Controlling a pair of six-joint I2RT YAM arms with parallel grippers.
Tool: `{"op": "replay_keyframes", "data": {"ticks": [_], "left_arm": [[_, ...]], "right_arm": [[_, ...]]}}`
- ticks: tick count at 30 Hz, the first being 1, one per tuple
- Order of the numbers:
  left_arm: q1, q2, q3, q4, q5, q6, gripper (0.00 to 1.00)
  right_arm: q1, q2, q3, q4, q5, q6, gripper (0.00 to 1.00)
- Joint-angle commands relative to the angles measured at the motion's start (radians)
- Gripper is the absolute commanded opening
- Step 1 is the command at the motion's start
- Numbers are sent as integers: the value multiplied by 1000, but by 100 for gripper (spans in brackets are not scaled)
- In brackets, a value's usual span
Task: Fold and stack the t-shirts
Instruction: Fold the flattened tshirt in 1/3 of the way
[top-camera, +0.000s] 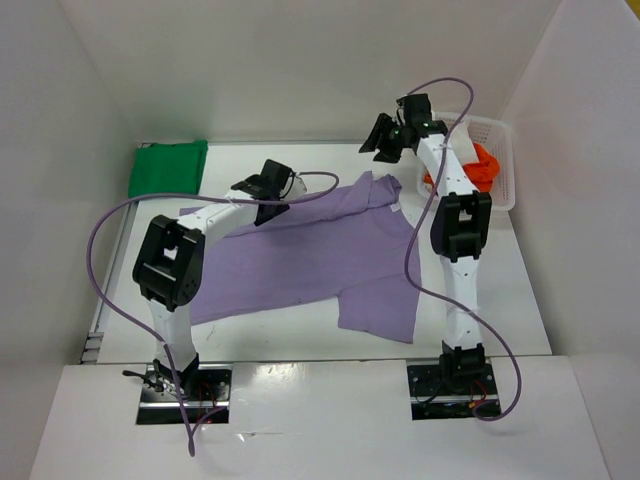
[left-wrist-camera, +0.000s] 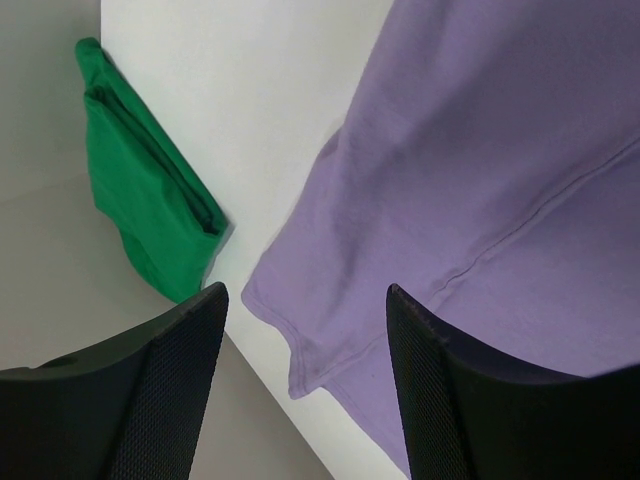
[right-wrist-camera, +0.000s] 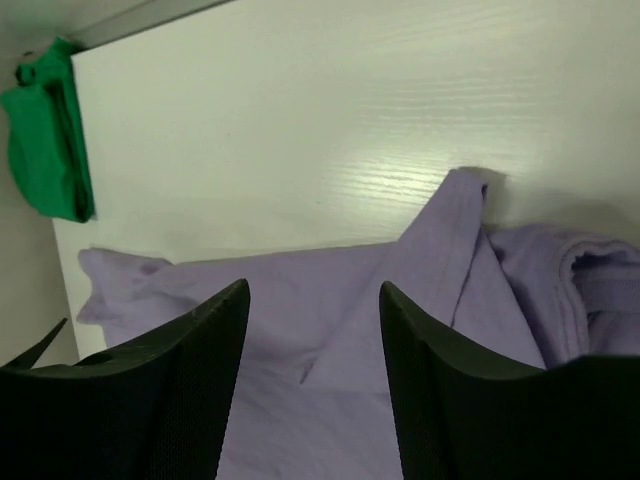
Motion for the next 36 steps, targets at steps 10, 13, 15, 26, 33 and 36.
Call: {"op": "replay_keyframes", "data": {"ticks": [10, 13, 15, 26, 33, 36], "left_arm": [[2, -8, -51, -2, 1, -29, 72], [2, -8, -51, -2, 1, -29, 72], [2, -8, -51, -2, 1, -29, 72], [2, -17, -51, -20, 1, -47, 72], [2, -17, -51, -20, 1, -47, 72], [2, -17, -51, -20, 1, -47, 72]], "right_arm": [[78, -227, -341, -46, 212, -18, 43], [78, -227, -430, -15, 212, 1, 43], [78, -227, -455, 13, 172, 1, 47], [78, -124, -403, 62, 170, 1, 46], [78, -66, -328, 14, 231, 1, 47], [78, -55, -295, -3, 259, 10, 47]]}}
